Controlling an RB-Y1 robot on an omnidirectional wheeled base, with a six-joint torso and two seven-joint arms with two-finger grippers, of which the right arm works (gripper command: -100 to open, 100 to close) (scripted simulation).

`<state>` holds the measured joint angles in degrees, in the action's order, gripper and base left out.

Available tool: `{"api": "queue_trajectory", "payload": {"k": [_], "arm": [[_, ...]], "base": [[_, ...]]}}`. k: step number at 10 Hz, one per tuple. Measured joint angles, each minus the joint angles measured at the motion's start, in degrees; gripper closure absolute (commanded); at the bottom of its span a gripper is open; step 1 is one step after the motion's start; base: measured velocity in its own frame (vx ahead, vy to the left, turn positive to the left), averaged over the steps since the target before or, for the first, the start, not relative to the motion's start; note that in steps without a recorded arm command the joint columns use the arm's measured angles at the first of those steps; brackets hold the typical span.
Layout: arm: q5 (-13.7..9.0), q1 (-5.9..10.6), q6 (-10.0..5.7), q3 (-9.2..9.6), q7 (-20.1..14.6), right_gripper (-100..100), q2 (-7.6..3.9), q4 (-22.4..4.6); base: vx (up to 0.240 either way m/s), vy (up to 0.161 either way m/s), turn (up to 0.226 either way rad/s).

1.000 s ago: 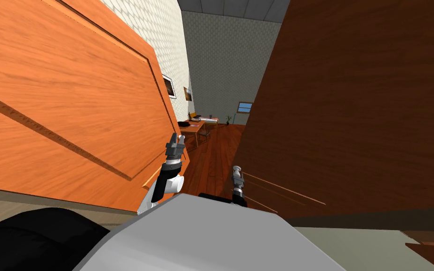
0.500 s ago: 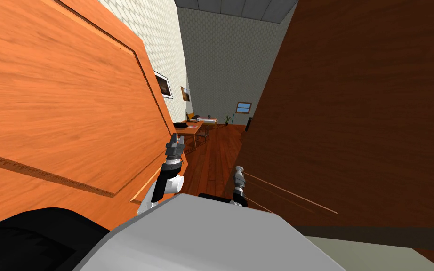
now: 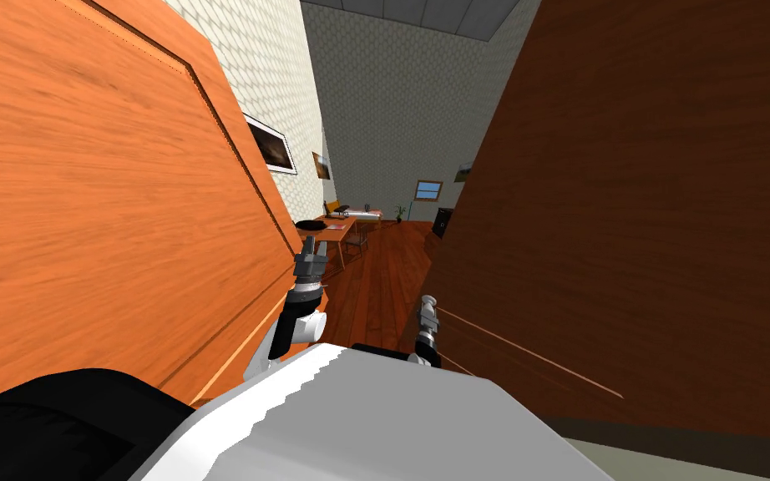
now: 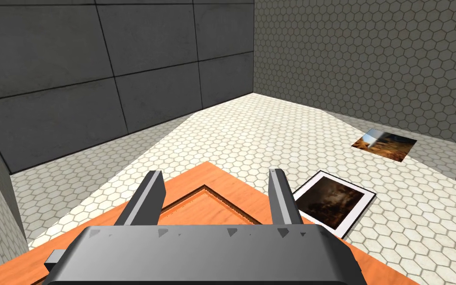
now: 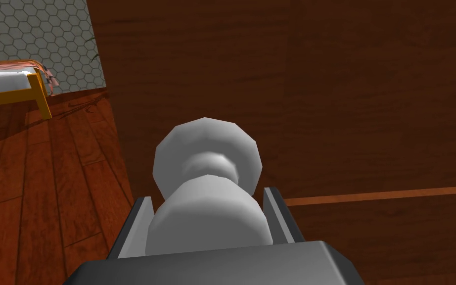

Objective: Push the door open

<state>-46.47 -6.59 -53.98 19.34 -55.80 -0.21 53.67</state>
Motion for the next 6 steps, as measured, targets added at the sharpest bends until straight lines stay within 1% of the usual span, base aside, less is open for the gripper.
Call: {"api": "queue_trajectory", "payload": {"k": [1,2,3,4,5,6], "arm": [[-0.15,-0.04,-0.03,-0.2,-0.05,100,-0.24,-0.15],[-0.33,-0.41,0.15,-0.42,0.15,100,-0.37,0.02],[-0.48,0.03,-0.06,-0.73,0.13,100,-0.42,-0.68],[-0.67,-0.32,0.06,-1.06,0.35,100,-0.73,0.08],[-0.91,0.27,-0.07,-1.54,0.38,100,-0.89,-0.4],[-1.15,0.2,-0.18,-2.0,0.42,100,-1.15,-0.31]], "base": [[0.195,0.007,-0.038],[0.191,-0.015,-0.043],[0.17,-0.013,-0.014],[0.179,-0.011,-0.057],[0.219,-0.007,-0.044],[0.217,-0.007,-0.05]]}}
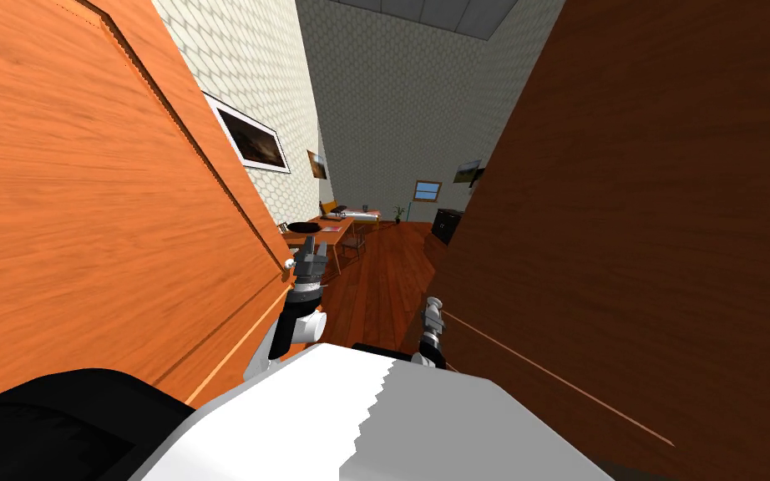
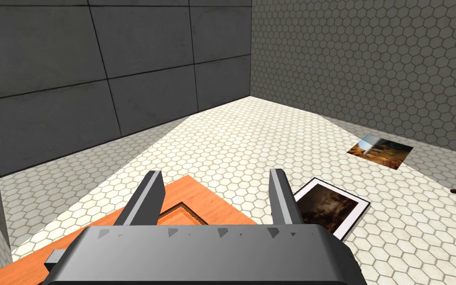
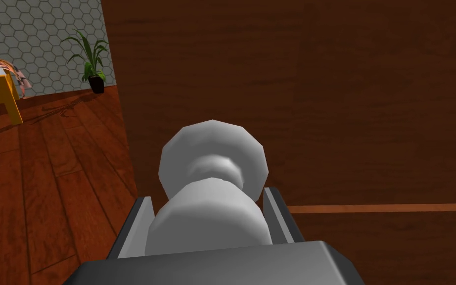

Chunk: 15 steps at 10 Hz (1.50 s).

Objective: Push the door open

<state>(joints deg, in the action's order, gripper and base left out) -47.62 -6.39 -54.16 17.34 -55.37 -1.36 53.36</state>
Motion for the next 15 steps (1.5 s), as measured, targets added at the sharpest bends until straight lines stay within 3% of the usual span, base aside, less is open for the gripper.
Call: {"api": "queue_trajectory", "payload": {"k": [2,3,5,7,9,10,14,15], "arm": [[-0.62,0.95,-0.65,-1.27,-0.28,100,-0.47,-1.13],[-1.02,0.49,-0.46,-2.0,0.23,100,-0.61,-0.24],[-1.45,1.32,-1.67,-3.13,0.01,100,-0.58,-1.68],[-2.16,0.92,-1.12,-4.3,0.85,100,-0.66,-0.33],[-2.72,1.78,-1.73,-5.47,0.68,100,-0.63,-1.94],[-3.05,1.54,-1.43,-6.0,0.89,100,-0.81,-1.26],[-4.34,0.94,-1.72,-8.5,2.0,100,0.06,-0.42],[-4.71,1.97,-2.22,-9.28,1.73,100,0.28,-1.76]], "base": [[0.216,0.019,-0.06],[0.222,-0.002,-0.1],[0.138,-0.019,-0.032],[0.125,-0.002,-0.077],[0.128,-0.006,-0.046],[0.148,0.019,-0.076],[0.185,0.007,-0.064],[0.18,0.009,-0.064]]}}
